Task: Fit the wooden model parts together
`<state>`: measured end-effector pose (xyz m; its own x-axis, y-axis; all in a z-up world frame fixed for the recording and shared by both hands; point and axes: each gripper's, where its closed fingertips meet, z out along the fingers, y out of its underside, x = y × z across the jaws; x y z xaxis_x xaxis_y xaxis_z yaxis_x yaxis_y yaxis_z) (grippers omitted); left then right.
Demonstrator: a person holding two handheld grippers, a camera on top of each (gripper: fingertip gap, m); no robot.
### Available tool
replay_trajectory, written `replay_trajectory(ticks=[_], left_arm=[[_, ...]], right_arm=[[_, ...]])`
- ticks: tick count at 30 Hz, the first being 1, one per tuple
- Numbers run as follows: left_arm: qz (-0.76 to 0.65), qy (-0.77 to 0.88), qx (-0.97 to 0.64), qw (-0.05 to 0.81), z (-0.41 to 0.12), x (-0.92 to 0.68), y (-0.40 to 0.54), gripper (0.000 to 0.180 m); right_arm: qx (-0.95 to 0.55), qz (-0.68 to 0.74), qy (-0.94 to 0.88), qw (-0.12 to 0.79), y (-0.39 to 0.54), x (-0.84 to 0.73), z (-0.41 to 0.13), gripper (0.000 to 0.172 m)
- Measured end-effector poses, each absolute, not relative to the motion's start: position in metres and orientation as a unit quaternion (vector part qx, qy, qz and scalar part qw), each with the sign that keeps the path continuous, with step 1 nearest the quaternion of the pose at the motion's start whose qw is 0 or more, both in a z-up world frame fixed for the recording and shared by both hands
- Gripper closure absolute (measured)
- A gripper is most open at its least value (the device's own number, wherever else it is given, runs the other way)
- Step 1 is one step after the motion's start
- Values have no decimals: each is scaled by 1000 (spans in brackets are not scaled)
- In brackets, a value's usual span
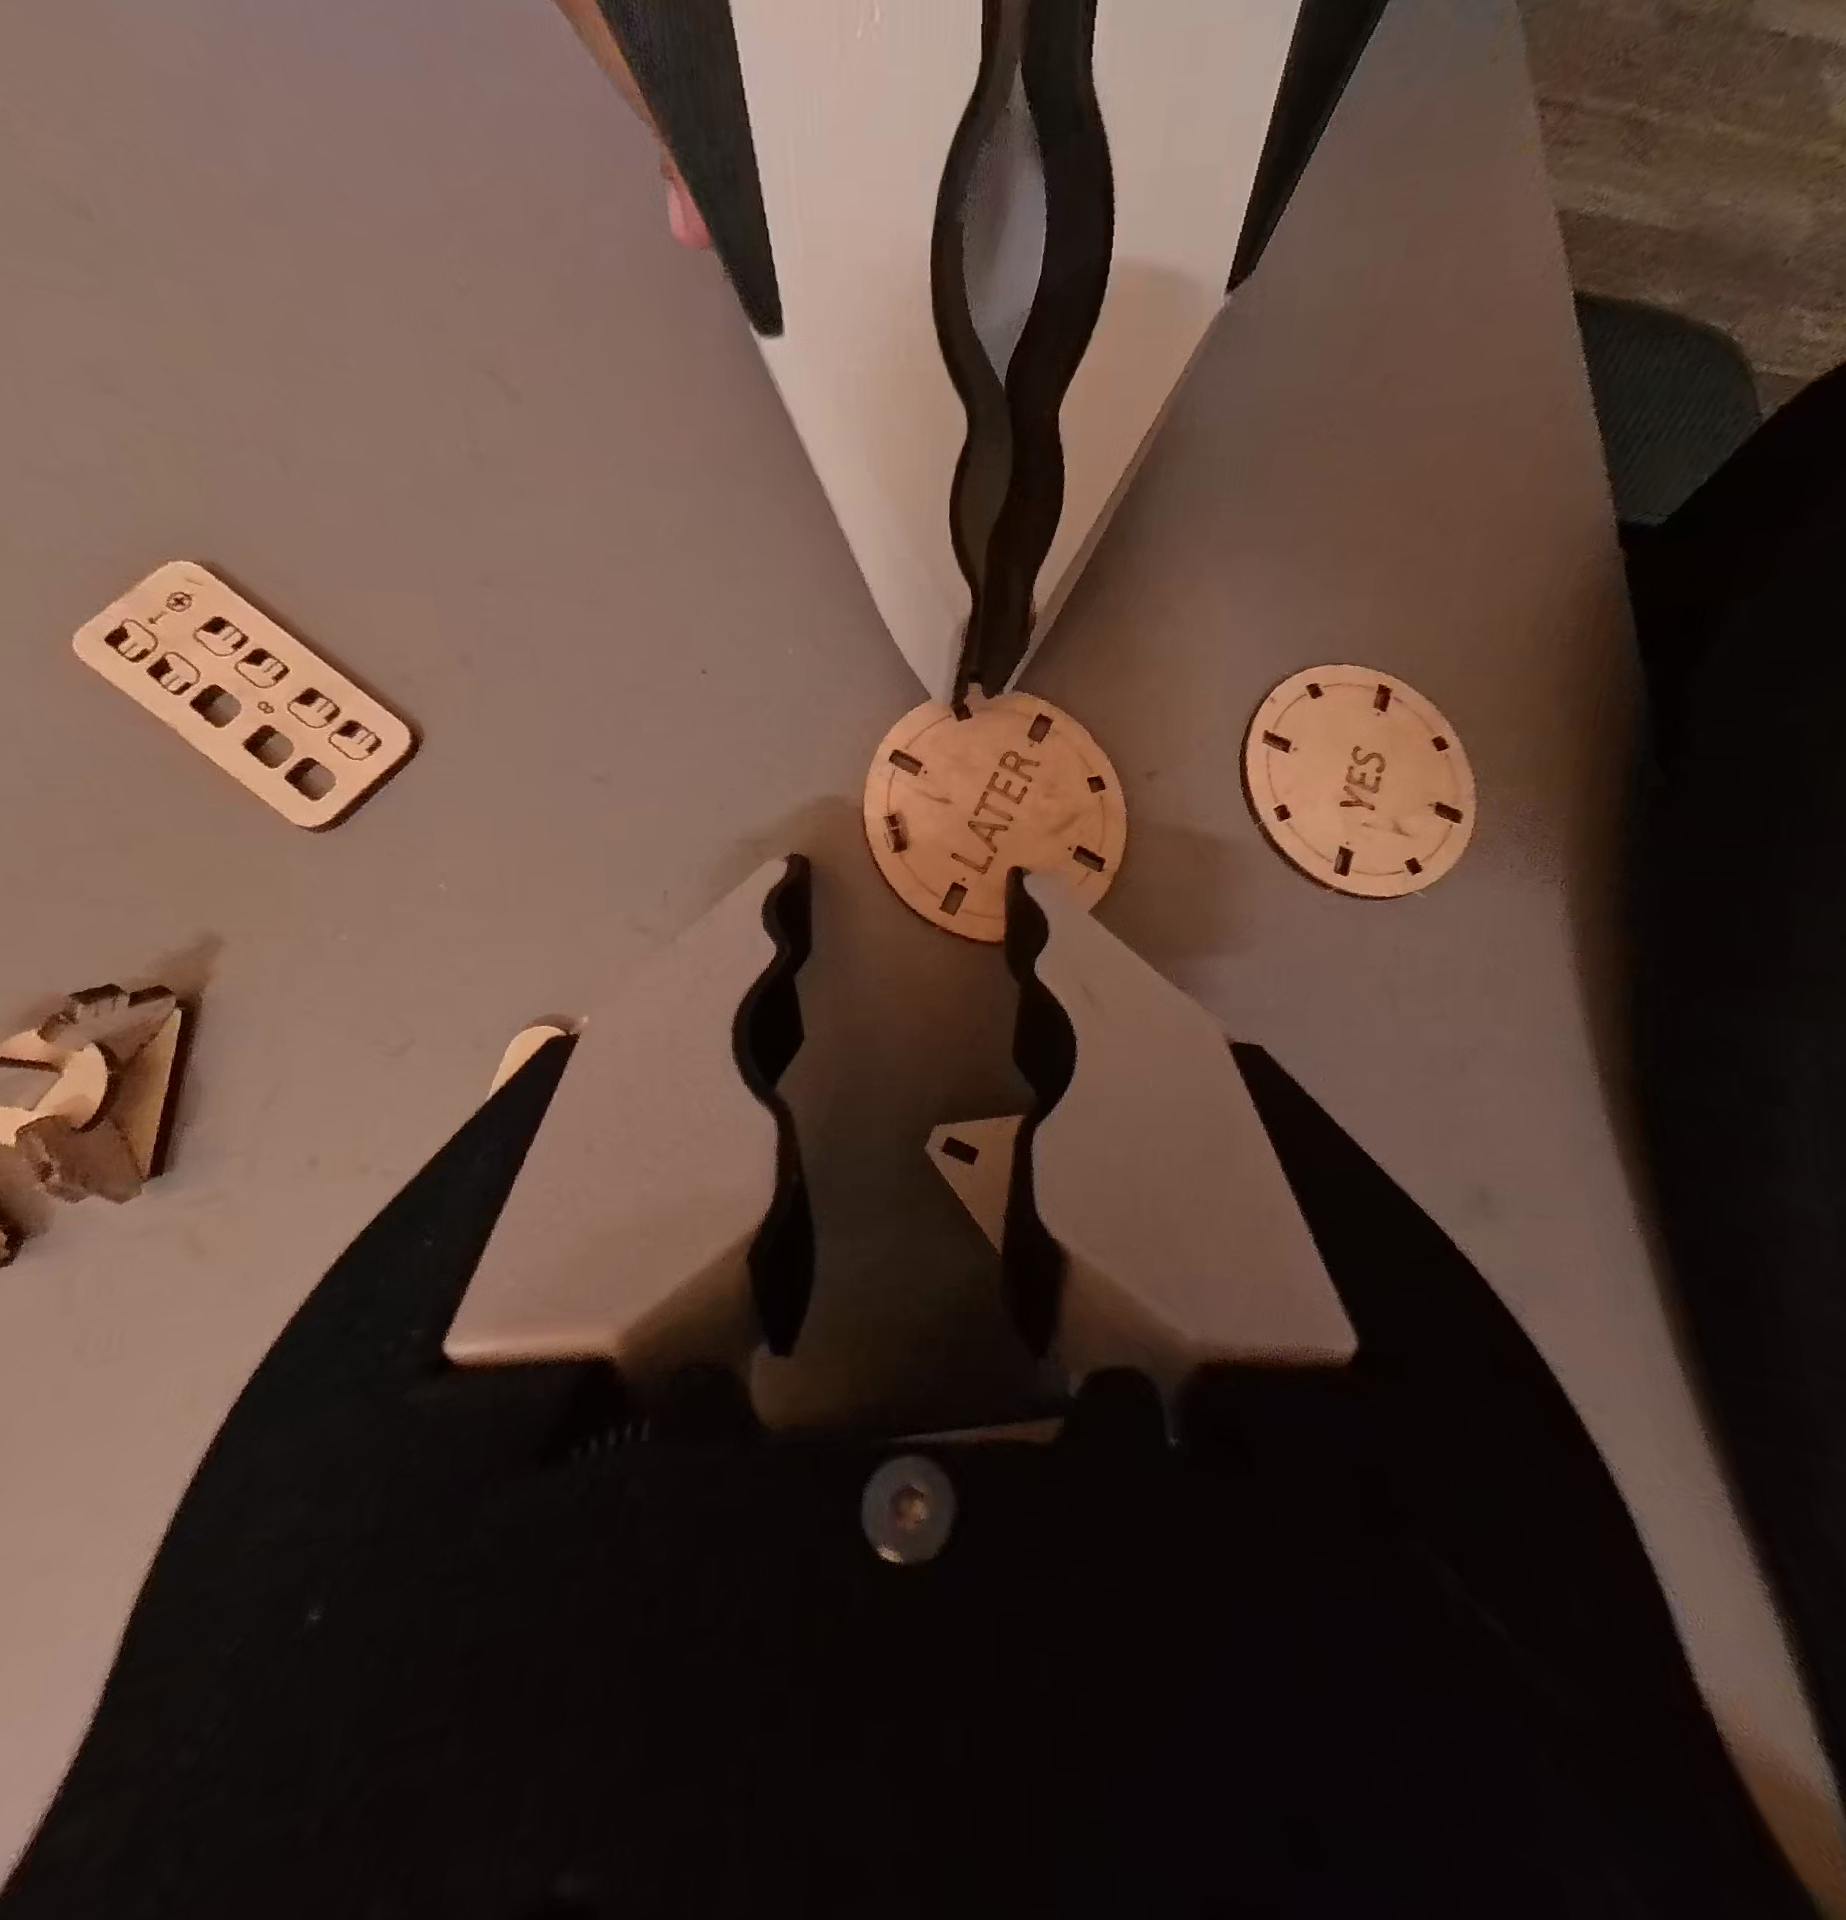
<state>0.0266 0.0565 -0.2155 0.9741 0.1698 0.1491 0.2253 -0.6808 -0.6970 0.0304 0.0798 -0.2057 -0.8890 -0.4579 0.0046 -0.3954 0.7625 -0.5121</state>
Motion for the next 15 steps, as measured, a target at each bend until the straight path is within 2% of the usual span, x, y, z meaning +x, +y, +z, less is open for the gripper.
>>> replay_trajectory(ticks=[15], left_arm=[[-26,-137,-912,385,-216,24,57,148]], right_arm=[[-264,-182,942,97,83,34,-214,168]])
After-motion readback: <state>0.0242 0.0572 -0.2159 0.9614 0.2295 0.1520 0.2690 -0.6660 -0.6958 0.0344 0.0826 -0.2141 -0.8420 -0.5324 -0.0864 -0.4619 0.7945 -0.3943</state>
